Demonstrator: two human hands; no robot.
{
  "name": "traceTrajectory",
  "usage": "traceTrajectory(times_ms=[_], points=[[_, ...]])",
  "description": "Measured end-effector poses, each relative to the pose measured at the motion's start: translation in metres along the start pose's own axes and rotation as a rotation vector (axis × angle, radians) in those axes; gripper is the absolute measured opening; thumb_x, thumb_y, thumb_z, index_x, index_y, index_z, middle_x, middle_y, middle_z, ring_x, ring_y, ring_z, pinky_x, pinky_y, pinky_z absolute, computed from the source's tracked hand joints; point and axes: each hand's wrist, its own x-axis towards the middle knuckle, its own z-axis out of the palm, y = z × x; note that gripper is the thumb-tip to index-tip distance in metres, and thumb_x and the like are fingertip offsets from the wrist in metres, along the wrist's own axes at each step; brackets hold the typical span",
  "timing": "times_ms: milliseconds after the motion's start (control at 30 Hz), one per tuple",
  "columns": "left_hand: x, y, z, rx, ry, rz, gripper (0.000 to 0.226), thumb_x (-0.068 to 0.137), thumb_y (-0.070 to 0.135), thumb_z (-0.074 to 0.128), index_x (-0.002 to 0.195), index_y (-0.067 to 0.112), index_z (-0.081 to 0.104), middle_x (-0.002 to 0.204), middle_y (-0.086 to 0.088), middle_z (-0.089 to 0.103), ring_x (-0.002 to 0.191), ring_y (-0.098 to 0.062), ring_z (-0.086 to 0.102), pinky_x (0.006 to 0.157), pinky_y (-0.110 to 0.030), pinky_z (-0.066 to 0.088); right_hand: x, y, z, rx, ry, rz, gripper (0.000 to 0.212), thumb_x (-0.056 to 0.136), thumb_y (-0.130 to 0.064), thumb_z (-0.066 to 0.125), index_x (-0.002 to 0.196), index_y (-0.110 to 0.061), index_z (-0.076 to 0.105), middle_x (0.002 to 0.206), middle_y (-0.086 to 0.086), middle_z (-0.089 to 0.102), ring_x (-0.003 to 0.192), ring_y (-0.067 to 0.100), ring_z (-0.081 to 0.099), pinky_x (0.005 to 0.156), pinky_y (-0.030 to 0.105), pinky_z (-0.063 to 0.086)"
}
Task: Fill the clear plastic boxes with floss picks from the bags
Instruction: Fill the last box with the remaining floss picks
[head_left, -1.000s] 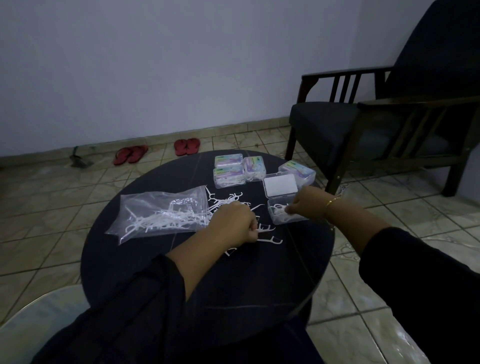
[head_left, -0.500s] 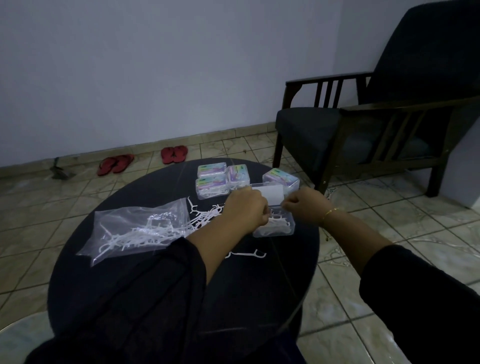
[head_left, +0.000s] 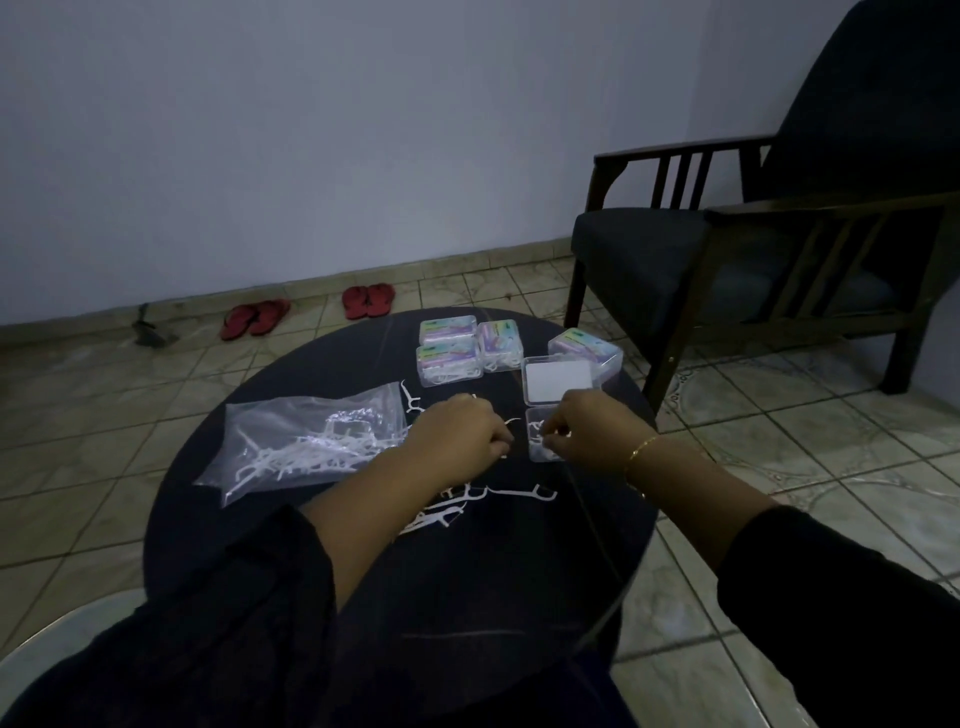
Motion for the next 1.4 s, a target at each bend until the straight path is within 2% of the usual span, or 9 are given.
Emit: traceTrajectory(times_ms=[233,333,433,600,733,833,1067,1167,1400], points=[[-0.051,-0.029,-0.003,-0.034,-0.178,-0.094,0.034,0.084,0.032,0.06,0.117,0.031,0.067,0.11,0.008,0.067,0.102,-0.014,0.06,0.084,-0.035,0.053,-0.001,-0.035,0.021,-0.24,-0.258,-0.065,0.028,0.089,-0.036,0.058,0.103,-0.014,0.07,0.104,0.005,0.065,0.096,0.02,0.059,0.085,0.033,0.051],[-0.065,-0.039,0.0,-0.045,-0.223,-0.13,0.041,0.076,0.039,0.066,0.116,0.028,0.066,0.106,0.006,0.066,0.096,-0.016,0.06,0.08,-0.036,0.054,0.0,-0.042,0.03,-0.29,-0.212,-0.021,0.028,0.09,-0.028,0.055,0.105,-0.01,0.069,0.109,0.009,0.064,0.099,0.025,0.061,0.088,0.037,0.052],[-0.075,-0.042,0.007,-0.004,-0.212,-0.154,0.03,0.075,0.042,0.067,0.098,0.022,0.069,0.09,0.002,0.065,0.085,-0.018,0.06,0.074,-0.038,0.055,0.0,-0.048,0.034,-0.294,-0.201,-0.016,0.027,0.09,-0.024,0.053,0.105,-0.009,0.069,0.11,0.011,0.063,0.099,0.027,0.06,0.086,0.034,0.051],[-0.082,-0.043,0.018,-0.065,-0.129,-0.172,0.022,0.085,0.033,0.064,0.106,0.028,0.071,0.105,0.005,0.066,0.098,-0.016,0.06,0.077,-0.029,0.048,-0.003,-0.06,0.038,-0.301,-0.181,-0.123,0.021,0.091,-0.025,0.054,0.101,-0.016,0.069,0.11,0.011,0.061,0.099,0.026,0.054,0.088,0.035,0.048],[-0.082,-0.043,0.022,-0.097,-0.081,-0.19,0.016,0.085,0.028,0.064,0.1,0.03,0.071,0.105,0.008,0.066,0.099,-0.014,0.06,0.074,-0.027,0.045,0.003,-0.063,0.047,-0.267,-0.117,-0.131,0.039,0.093,-0.028,0.051,0.132,-0.028,0.048,0.134,0.006,0.046,0.129,0.026,0.036,0.106,0.04,0.035],[-0.082,-0.042,0.023,-0.097,-0.075,-0.197,0.014,0.086,0.028,0.063,0.097,0.03,0.071,0.104,0.01,0.066,0.098,-0.013,0.059,0.077,-0.029,0.047,0.007,-0.063,0.05,-0.384,-0.132,-0.146,0.047,0.098,-0.029,0.042,0.144,-0.034,0.034,0.141,0.007,0.039,0.134,0.028,0.029,0.109,0.041,0.03],[-0.078,-0.046,0.023,-0.129,-0.118,-0.214,0.017,0.087,0.029,0.063,0.102,0.029,0.072,0.105,0.009,0.068,0.099,-0.014,0.061,0.082,-0.031,0.05,0.008,-0.064,0.042,-0.45,-0.057,-0.215,0.032,0.097,-0.033,0.045,0.122,-0.023,0.062,0.128,0.004,0.049,0.119,0.023,0.039,0.094,0.033,0.036],[-0.076,-0.047,0.02,-0.129,-0.148,-0.235,0.027,0.085,0.034,0.067,0.112,0.032,0.068,0.112,0.009,0.066,0.105,-0.015,0.059,0.083,-0.028,0.047,0.009,-0.064,0.041,-0.418,-0.097,-0.193,0.033,0.096,-0.036,0.047,0.121,-0.02,0.061,0.128,0.005,0.049,0.119,0.022,0.04,0.096,0.033,0.037],[-0.071,-0.043,0.019,-0.101,-0.136,-0.237,0.015,0.086,0.029,0.065,0.097,0.029,0.074,0.1,0.01,0.069,0.094,-0.012,0.061,0.072,-0.027,0.045,0.01,-0.056,0.039,-0.39,-0.188,-0.163,0.04,0.096,-0.041,0.046,0.135,-0.031,0.05,0.134,0.004,0.045,0.123,0.024,0.036,0.099,0.035,0.036]])
